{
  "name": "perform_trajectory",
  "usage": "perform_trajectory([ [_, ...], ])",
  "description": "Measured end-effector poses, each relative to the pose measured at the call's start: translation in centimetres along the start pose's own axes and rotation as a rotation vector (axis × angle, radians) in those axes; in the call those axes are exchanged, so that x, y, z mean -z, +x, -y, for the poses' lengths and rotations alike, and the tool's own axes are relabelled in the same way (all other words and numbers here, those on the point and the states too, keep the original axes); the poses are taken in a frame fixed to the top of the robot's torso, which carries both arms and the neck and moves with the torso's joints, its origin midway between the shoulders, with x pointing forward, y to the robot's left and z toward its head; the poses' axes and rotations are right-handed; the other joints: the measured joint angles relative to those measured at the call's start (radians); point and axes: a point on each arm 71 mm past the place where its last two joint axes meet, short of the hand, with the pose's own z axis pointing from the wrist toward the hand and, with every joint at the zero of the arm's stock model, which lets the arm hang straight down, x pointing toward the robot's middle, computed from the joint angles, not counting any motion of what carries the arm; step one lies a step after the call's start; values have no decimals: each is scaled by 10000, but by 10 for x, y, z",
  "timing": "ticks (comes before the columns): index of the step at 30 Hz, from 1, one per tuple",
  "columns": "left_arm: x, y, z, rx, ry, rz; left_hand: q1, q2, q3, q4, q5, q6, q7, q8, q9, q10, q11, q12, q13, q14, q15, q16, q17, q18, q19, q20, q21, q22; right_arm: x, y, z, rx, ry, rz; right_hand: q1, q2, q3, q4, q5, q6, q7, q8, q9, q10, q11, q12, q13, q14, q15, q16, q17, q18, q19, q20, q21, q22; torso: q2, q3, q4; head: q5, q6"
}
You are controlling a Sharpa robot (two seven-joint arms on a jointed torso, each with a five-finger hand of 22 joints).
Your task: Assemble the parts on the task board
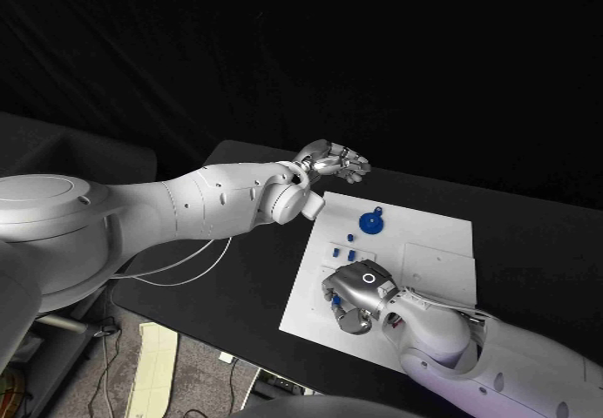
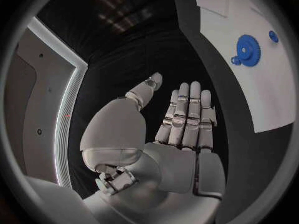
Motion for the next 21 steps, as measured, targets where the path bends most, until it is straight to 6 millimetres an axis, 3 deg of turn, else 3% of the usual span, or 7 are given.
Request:
perform_trajectory([
  [6, 0, 0, 0, -1, -4, 5, 0, 0, 0, 0, 0, 1, 1, 0, 0, 0, 0, 0, 1, 0, 0, 0, -1, -1, 0, 0, -40, -1, 0, 1, 2, -121, 12, 24, -7, -41, 34, -2, 0, 0, 0, 0, 8, 0, 0, 0, 1, 0, 0, 0, -6, -1, 4, -3, 0, 0, 0, 1, -1, -17, 4],
  [8, 0, -1, 0, -1, -5, 5, 0, 0, 0, 0, 0, 4, 4, 0, 1, 0, 0, 0, 1, 0, 0, 0, -1, -1, 0, 0, -39, -1, 0, 1, 3, -204, 29, 39, -153, -344, 102, -14, 38, -170, 90, -158, -30, -2, 2, -88, 109, -8, 7, 0, -22, 0, 5, -4, 0, -1, 0, 1, -3, -24, 10],
  [11, 0, -1, 0, -2, -7, 7, 0, 0, 0, 0, 0, 4, 4, 0, 0, 0, 0, 0, 1, 0, 0, 0, -1, -1, 0, 0, -39, -1, 1, 4, 4, -316, 59, -5, -438, -624, -325, -148, 137, -662, 264, -470, -178, -465, 303, -500, -65, -84, 134, 0, -25, 0, 21, -19, 0, -1, 0, 1, -7, -35, 19],
  [14, 0, -1, 0, -2, -11, 10, 0, 0, 0, 0, 0, 5, 4, 0, 1, 0, 0, 0, 1, 0, 0, 0, 9, -1, 0, 0, -39, -2, 3, 7, 5, -441, 109, -69, -595, -781, -820, -368, 156, -1092, 488, -707, -291, -975, 461, -778, -255, -30, 372, 0, -25, -8, 17, -15, 0, -1, 0, 6, -7, -43, 21],
  [21, 1, -3, -1, -11, -27, 40, 0, 0, 0, 0, 0, 5, 5, 0, -8, 0, 0, 0, 1, 0, 0, 0, 8, -1, 0, 0, -39, 7, 4, 7, 8, -644, 207, 83, -844, -840, -1555, -779, 144, -1685, 785, -1013, -457, -1633, 731, -1094, -458, -247, 611, -55, -82, -16, -235, 93, -143, -2, 0, 8, -8, -65, 29],
])
